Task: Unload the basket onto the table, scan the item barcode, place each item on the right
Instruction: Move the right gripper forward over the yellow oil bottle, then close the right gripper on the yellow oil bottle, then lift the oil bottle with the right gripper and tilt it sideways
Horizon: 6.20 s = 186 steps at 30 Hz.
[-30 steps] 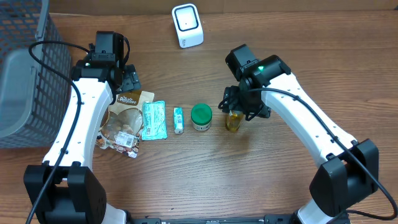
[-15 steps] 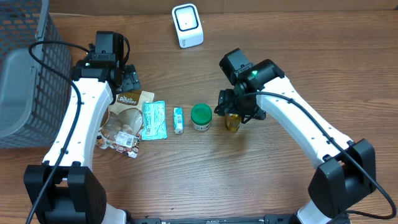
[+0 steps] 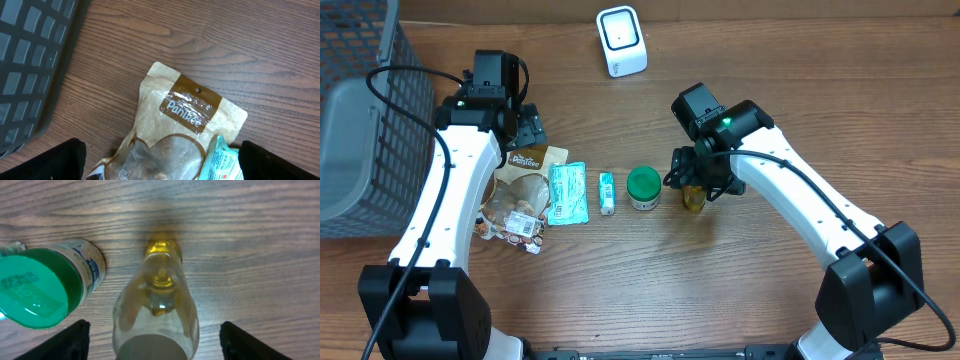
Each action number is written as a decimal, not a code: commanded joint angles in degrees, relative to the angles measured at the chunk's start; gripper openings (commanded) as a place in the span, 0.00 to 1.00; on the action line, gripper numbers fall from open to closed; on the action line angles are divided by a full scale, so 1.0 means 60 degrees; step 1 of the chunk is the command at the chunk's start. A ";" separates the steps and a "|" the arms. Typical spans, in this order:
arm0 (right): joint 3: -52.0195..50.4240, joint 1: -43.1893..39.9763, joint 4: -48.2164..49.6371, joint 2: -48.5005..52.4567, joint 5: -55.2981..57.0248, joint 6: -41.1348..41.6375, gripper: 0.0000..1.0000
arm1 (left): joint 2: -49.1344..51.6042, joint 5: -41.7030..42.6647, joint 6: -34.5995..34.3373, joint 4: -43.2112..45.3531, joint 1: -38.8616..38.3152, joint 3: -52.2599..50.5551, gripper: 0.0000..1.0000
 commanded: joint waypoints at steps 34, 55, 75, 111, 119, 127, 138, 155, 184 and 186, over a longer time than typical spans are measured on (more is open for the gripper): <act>-0.0040 0.0044 -0.0193 -0.0007 -0.0160 0.0011 0.76 | 0.0095 -0.0131 0.0011 0.0015 -0.0066 0.0036 0.99; -0.0040 0.0047 -0.0160 -0.0004 -0.0160 0.0015 0.72 | 0.0095 -0.0127 0.0011 0.0015 -0.0066 0.0033 1.00; -0.0044 0.0259 -0.0127 -0.0004 -0.0047 0.0018 0.70 | 0.0095 -0.0127 0.0011 0.0015 -0.0066 0.0033 1.00; -0.0299 0.0291 0.0619 -0.0011 -0.0692 -0.0433 0.36 | 0.0095 -0.0127 0.0011 0.0018 -0.0066 0.0036 1.00; 0.0652 0.0004 -0.0131 -0.0430 -0.1457 -0.0568 0.22 | 0.0095 -0.0127 0.0011 0.0015 -0.0076 0.0033 1.00; 0.0798 -0.1140 0.0277 -0.1749 -0.4207 -0.1592 0.22 | 0.0095 -0.0127 0.0011 0.0015 -0.0076 0.0033 1.00; 0.0794 -0.3220 0.1381 -0.2969 -0.9938 -0.2557 0.18 | 0.0095 -0.0127 0.0011 0.0015 -0.0073 0.0033 1.00; 0.0790 -0.3206 0.1519 -0.2969 -1.0236 -0.2568 0.18 | 0.0095 -0.0127 0.0011 0.0015 -0.0073 0.0033 1.00; 0.0783 -0.3206 0.1519 -0.2965 -0.9799 -0.2568 0.17 | 0.0095 -0.0127 0.0011 0.0015 -0.0073 0.0036 0.99; 0.0783 -0.3206 0.1519 -0.2965 -0.9803 -0.2568 0.17 | 0.0095 -0.0131 0.0011 0.0015 -0.0073 0.0033 1.00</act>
